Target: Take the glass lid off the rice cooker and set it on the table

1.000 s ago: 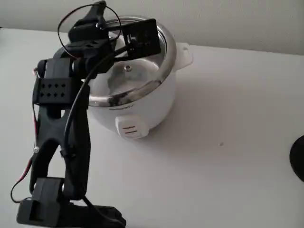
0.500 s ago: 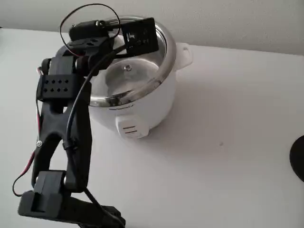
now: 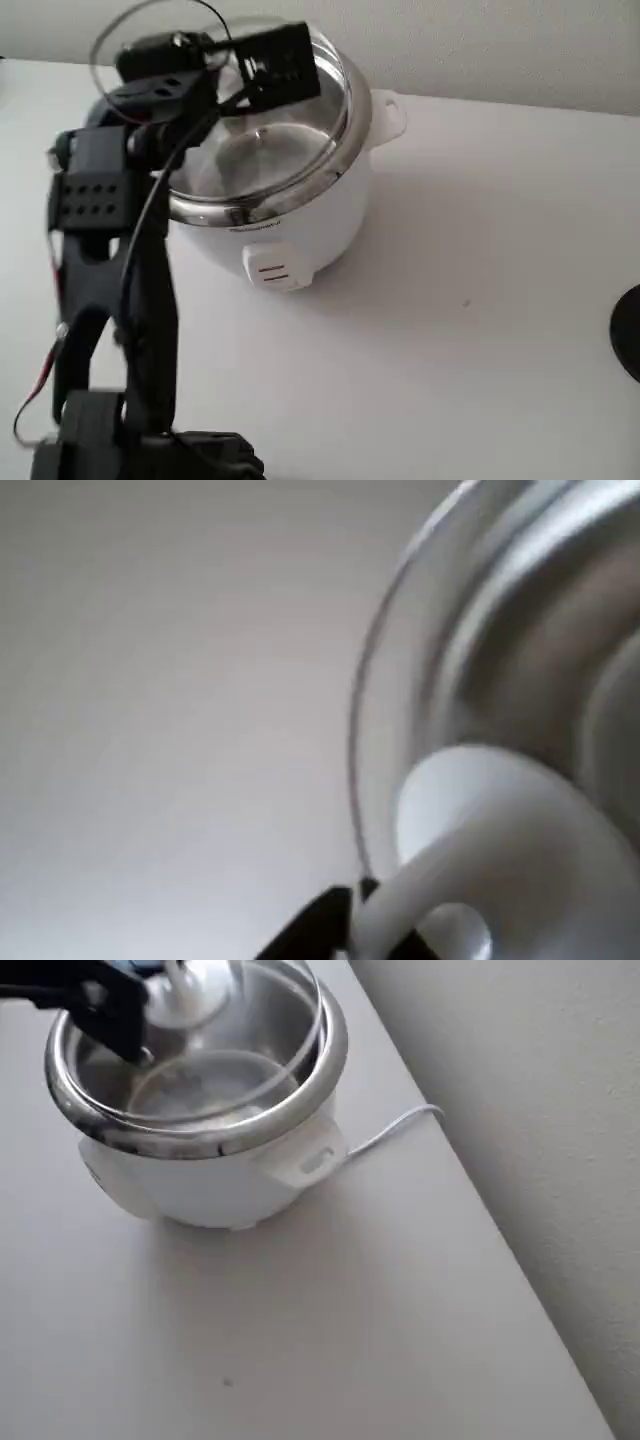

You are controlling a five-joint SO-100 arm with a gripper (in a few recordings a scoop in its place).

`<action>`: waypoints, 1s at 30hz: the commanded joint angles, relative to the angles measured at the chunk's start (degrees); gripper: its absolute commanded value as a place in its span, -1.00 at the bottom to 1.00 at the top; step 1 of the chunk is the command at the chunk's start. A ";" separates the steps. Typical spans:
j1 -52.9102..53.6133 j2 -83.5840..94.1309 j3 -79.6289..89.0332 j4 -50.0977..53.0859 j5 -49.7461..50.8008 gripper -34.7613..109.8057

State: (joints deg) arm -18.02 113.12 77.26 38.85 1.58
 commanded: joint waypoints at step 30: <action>54.84 -0.26 26.19 -19.34 -11.51 -0.52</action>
State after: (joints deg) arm 35.42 113.73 104.33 24.17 -8.96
